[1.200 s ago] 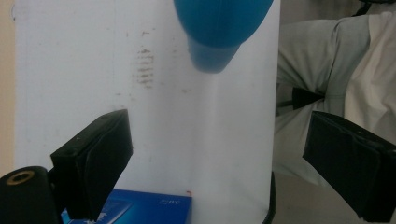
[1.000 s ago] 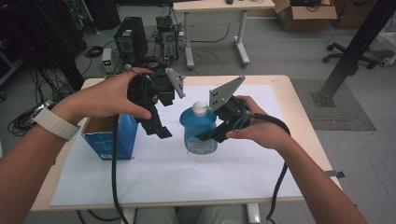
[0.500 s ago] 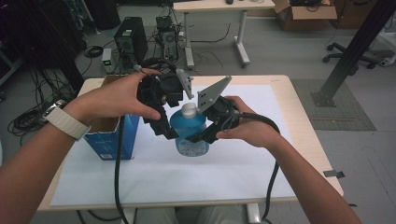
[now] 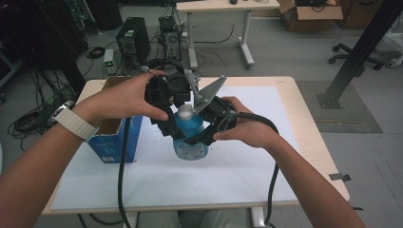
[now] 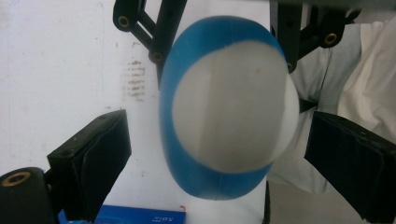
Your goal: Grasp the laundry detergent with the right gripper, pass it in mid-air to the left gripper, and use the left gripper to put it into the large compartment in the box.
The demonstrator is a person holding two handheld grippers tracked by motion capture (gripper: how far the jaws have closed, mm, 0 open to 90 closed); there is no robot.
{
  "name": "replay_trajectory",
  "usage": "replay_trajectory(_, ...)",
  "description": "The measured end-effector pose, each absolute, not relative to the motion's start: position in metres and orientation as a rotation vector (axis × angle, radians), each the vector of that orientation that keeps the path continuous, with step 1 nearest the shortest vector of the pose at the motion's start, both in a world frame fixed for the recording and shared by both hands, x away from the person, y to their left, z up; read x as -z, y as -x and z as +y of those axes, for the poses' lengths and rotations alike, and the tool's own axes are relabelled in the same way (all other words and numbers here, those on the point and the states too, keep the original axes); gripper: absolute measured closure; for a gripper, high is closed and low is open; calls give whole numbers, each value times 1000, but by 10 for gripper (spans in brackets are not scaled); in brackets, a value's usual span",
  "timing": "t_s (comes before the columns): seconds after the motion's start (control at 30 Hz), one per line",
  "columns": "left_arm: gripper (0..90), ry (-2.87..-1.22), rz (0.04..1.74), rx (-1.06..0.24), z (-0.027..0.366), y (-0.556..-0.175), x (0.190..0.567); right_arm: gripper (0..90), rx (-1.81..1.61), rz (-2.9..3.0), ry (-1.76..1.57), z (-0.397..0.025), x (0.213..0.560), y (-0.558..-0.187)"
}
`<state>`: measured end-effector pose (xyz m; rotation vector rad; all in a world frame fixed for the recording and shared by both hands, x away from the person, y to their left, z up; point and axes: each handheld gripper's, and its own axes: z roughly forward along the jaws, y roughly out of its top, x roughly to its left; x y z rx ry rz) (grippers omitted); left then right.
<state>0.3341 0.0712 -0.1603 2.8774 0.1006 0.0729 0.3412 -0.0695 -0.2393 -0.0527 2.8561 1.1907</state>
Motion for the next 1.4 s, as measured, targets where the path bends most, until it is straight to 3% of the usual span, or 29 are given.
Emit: replay_trajectory(1.4, 235, -2876, 48, -61, 69, -339, 163, 440, -1187, 2867, 44, -65, 235, -343)
